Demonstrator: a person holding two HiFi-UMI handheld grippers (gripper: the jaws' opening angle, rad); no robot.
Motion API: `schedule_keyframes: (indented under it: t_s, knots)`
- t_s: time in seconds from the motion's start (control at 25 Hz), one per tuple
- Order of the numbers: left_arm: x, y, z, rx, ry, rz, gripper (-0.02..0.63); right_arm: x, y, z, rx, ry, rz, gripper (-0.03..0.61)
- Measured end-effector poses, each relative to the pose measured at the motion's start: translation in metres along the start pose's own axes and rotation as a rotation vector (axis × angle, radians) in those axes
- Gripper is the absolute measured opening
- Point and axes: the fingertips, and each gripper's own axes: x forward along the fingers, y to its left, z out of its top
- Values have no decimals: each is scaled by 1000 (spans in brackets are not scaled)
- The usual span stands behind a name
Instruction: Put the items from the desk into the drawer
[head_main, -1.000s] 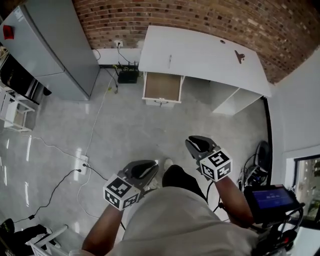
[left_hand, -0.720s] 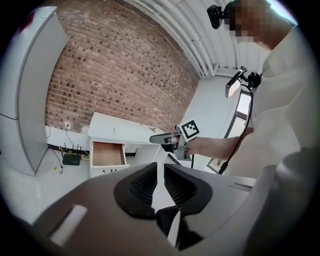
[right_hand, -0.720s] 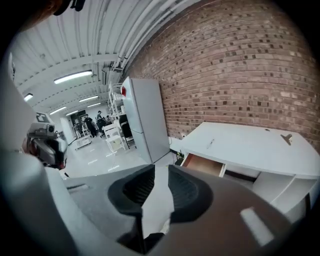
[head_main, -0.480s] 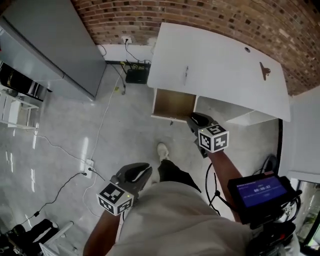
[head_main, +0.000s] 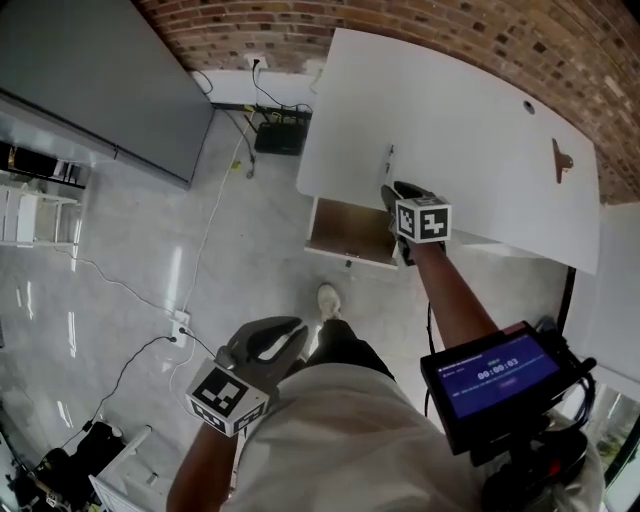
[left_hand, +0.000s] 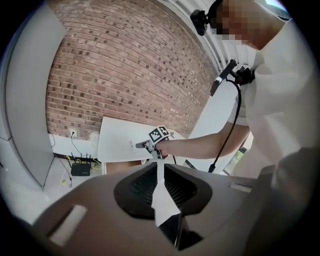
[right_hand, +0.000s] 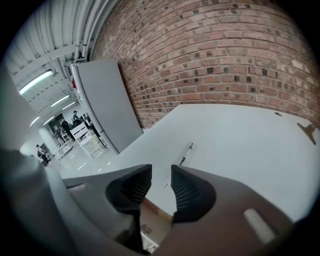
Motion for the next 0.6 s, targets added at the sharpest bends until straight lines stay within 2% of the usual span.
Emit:
schedule_keyframes:
  t_s: [0.24,0.44,0.6]
  knots:
    - [15,19,12,5,15,20,49,48,-40,7,66,47,-65,109]
    - [8,35,3,-14,20,29,49,75,-45,2,66,79,-120,109]
    - [-1,39,3,-18,19,31,49,75,-44,2,68,95,-166,109]
